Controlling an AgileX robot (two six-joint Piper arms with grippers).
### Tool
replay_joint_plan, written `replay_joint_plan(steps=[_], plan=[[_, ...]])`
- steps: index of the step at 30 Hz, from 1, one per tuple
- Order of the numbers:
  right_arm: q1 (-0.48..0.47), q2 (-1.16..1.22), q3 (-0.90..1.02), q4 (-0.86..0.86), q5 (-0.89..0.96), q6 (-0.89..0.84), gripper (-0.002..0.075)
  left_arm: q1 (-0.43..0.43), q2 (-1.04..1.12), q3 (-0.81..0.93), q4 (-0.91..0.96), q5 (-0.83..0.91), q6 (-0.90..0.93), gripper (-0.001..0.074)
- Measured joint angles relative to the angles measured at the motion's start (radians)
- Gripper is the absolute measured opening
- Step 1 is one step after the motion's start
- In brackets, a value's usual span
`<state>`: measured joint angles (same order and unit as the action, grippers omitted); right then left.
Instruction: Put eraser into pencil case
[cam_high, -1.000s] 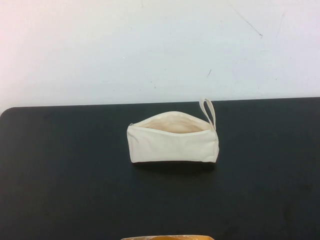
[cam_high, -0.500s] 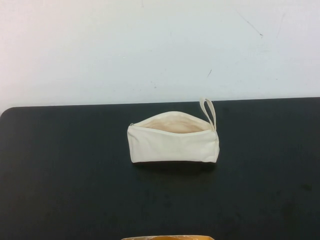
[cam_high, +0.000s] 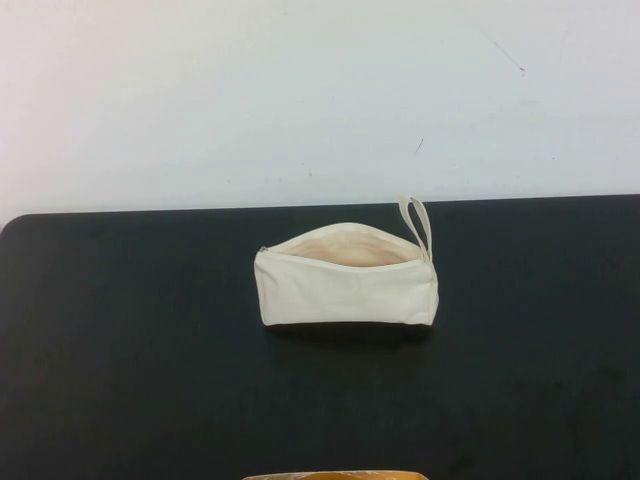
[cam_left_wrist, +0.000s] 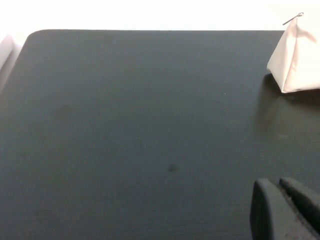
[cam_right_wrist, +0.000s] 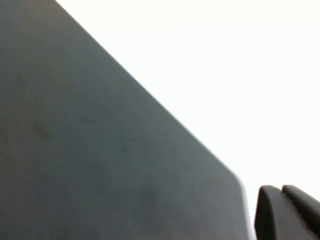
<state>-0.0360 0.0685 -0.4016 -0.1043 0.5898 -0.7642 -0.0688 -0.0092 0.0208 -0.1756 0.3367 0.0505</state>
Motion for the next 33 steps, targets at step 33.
replay_joint_plan(steps=[33], plan=[[0.000,-0.005,0.429,-0.097,-0.267,0.764,0.0000,0.000,0.000,0.000,0.000,0.001,0.000,-0.0001]])
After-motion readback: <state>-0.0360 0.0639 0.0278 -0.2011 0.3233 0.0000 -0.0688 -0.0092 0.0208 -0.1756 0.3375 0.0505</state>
